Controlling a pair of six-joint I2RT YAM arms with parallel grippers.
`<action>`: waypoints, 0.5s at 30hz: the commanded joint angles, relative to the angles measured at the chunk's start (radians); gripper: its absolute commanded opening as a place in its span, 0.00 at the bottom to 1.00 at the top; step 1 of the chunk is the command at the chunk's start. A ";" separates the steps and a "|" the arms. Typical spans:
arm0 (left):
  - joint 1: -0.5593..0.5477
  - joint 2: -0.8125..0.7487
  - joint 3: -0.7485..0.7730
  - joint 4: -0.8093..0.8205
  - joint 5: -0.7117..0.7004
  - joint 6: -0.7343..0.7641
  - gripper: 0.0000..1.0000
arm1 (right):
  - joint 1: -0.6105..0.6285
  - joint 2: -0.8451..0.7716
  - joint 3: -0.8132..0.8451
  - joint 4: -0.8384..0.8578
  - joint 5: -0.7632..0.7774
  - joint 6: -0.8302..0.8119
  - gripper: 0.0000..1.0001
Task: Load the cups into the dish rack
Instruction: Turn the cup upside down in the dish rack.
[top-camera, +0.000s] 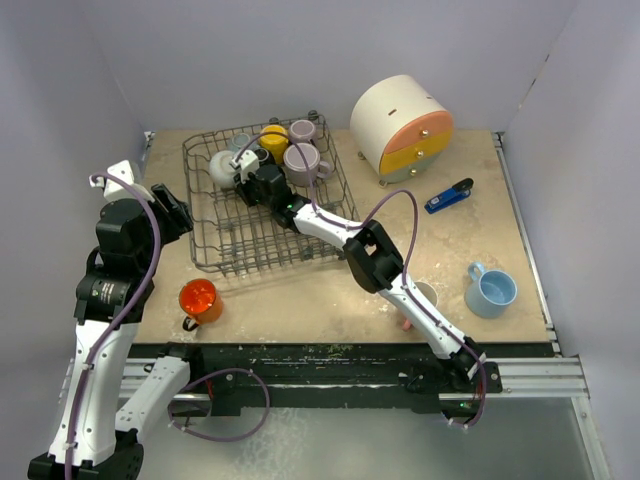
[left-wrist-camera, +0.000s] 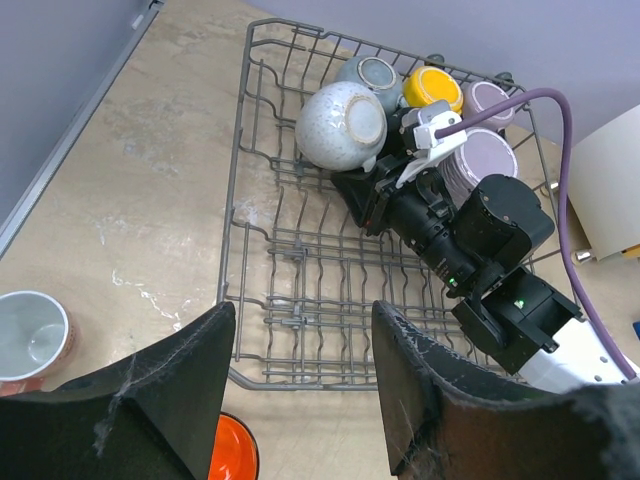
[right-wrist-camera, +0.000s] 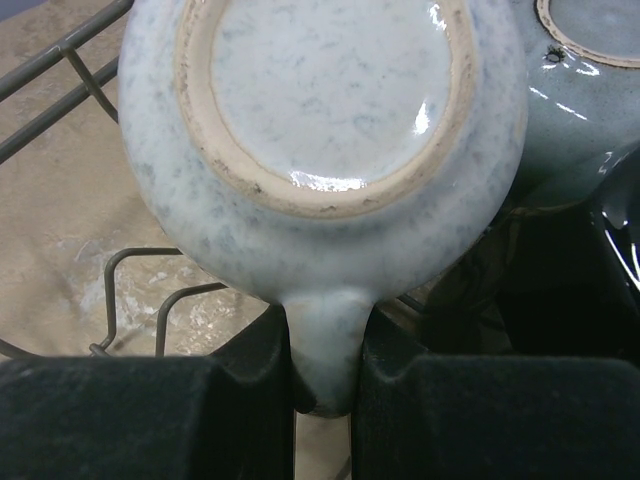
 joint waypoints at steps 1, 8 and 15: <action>0.006 -0.001 0.038 0.051 -0.012 0.022 0.60 | 0.006 -0.034 0.039 0.157 0.010 0.006 0.13; 0.006 -0.001 0.041 0.053 -0.013 0.022 0.60 | 0.006 -0.035 0.040 0.144 -0.009 0.020 0.15; 0.006 0.003 0.044 0.058 -0.012 0.024 0.60 | 0.006 -0.038 0.034 0.128 -0.016 0.037 0.16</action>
